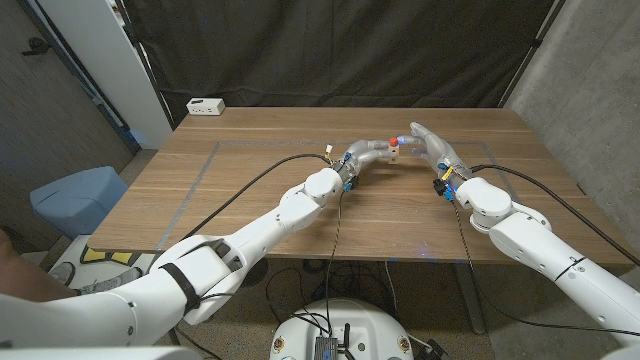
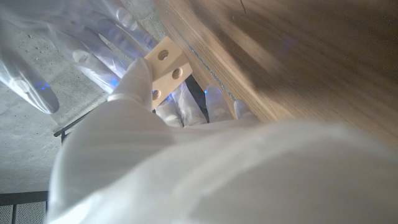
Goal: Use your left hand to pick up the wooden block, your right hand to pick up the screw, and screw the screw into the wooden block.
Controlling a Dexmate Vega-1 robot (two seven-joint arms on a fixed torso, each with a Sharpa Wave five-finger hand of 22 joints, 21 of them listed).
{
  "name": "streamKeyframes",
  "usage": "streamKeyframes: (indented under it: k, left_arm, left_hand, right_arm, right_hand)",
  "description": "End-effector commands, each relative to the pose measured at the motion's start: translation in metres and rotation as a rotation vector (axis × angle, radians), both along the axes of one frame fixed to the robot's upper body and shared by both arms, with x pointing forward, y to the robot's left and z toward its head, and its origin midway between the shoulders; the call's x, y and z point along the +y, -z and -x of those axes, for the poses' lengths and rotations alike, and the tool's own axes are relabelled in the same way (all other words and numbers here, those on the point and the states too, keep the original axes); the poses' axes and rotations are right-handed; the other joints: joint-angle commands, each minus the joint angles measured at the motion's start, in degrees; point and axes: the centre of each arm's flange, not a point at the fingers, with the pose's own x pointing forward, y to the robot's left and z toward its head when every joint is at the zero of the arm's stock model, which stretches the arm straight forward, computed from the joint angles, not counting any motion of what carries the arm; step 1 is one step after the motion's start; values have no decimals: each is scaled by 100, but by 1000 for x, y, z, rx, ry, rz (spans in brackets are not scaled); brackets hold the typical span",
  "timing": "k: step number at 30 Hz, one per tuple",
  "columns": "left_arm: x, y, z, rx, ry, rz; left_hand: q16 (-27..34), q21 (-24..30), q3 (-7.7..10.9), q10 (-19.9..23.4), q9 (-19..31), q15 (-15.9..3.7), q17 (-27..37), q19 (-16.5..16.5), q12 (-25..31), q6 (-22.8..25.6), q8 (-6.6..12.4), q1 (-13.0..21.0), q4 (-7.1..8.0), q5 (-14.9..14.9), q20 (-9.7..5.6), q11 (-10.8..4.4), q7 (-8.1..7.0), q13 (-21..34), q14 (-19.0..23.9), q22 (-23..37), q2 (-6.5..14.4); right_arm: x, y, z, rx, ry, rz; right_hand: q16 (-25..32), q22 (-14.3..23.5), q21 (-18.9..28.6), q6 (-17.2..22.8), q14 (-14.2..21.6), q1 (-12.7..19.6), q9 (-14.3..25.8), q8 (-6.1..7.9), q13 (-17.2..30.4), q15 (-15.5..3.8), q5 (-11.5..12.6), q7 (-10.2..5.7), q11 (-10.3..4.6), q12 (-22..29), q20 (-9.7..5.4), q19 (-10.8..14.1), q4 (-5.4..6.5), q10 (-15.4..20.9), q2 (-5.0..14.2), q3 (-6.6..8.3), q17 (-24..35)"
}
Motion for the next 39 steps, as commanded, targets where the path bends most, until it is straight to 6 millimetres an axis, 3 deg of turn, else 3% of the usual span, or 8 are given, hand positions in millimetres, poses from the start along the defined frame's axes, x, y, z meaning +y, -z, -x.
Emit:
streamKeyframes:
  k: [1, 26, 39]
  left_arm:
    - [0, -1, -4, 7, 1, -5]
    - [1, -3, -6, 4, -3, -3]
    - [2, -2, -3, -1, -2, -1]
  left_hand:
    - [2, 35, 100, 78, 25, -308, 16, -18, 117, 119, 41, 47, 74, 30, 36, 1, 52, 130, 34, 30, 114]
    - [1, 34, 99, 77, 25, -306, 14, -21, 114, 124, 44, 47, 71, 32, 36, 0, 38, 123, 34, 30, 106]
    - [3, 35, 101, 78, 25, -313, 15, -19, 116, 118, 42, 54, 68, 32, 37, 0, 41, 124, 38, 30, 111]
  right_arm:
    - [2, -1, 0, -4, -2, 2]
    - [12, -8, 2, -14, -40, 30]
    - [4, -5, 9, -21, -8, 4]
  right_hand:
    - [24, 6, 22, 129, 47, 47, 14, 41, 21, -13, 15, 12, -30, 26, 1, 83, -1, 89, 51, 36, 14]
    - [22, 5, 3, 325, 106, 45, 13, 41, 21, -52, 9, 54, -17, 34, -56, 105, -12, 292, 63, 54, 17]
    - [31, 5, 11, 388, 175, 63, 13, 20, 22, -68, 9, 53, 7, 25, -85, 158, -31, 374, 72, 73, 12]
